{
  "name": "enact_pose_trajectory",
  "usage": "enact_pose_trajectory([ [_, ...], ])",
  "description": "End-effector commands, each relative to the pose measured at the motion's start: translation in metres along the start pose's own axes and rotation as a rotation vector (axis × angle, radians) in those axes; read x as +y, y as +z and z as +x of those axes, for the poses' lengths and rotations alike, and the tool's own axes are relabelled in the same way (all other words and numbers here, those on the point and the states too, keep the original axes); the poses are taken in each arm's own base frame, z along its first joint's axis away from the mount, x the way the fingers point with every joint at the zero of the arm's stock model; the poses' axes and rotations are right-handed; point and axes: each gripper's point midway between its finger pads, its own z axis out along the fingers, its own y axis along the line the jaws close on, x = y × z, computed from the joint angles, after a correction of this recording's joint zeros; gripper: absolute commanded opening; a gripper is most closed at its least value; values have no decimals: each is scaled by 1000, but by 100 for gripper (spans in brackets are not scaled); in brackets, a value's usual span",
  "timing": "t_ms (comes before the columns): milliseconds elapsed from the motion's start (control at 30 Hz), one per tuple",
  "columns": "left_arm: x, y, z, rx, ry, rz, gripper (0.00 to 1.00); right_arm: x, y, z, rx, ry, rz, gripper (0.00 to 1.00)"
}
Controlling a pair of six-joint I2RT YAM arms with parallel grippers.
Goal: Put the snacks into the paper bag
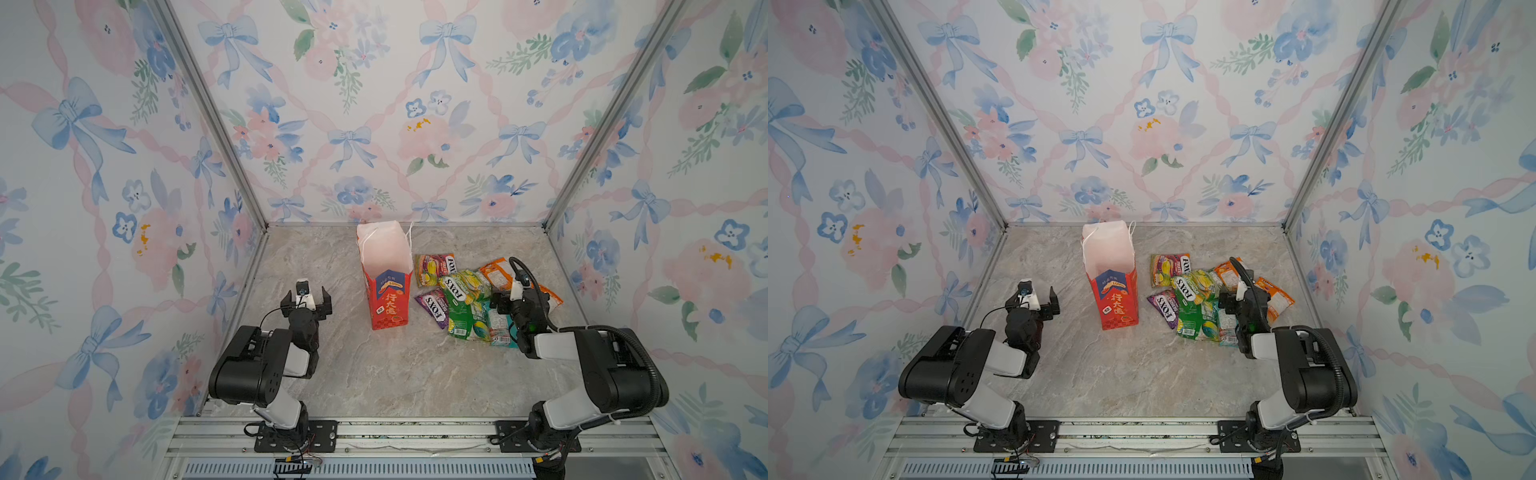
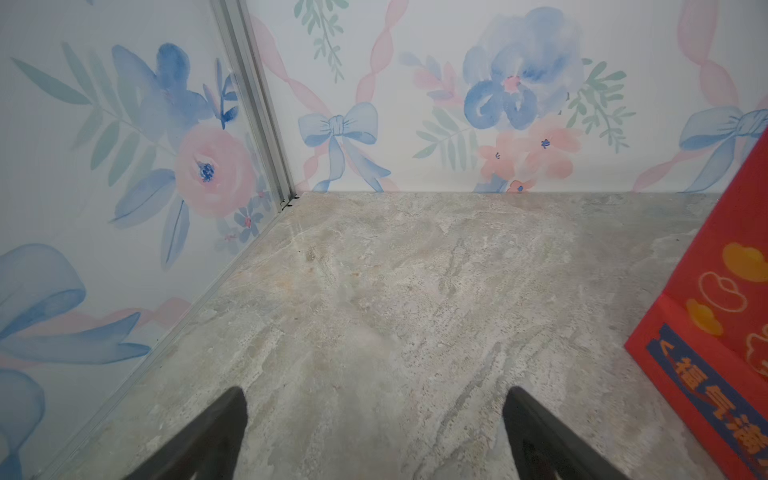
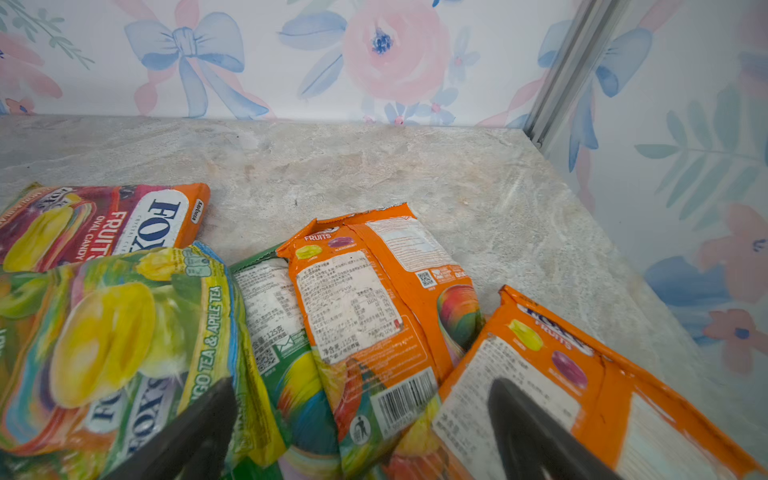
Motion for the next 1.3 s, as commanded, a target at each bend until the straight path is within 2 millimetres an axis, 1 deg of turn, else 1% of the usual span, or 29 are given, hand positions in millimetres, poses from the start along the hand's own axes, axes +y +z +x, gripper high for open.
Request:
enact_pose_trajectory([
  [0,0,-1,1,-2,10,-3,98,0,0,-3,-15,11,-7,96],
  [767,1,1,1,2,5,-3,98,1,0,-3,-15,5,-3,97],
  [933,4,3,3,14,-14,-1,98,1,0,-3,-16,6,-4,97],
  [1167,2,3,2,13,-10,7,98,1,0,-3,-16,5,-5,96],
  [1233,1,0,1,4,-6,12,98,2,-1,-3,-19,-3,0,97],
  [1267,-1,-3,-4,-15,8,17,98,4,-2,-4,-25,-15,7,97],
])
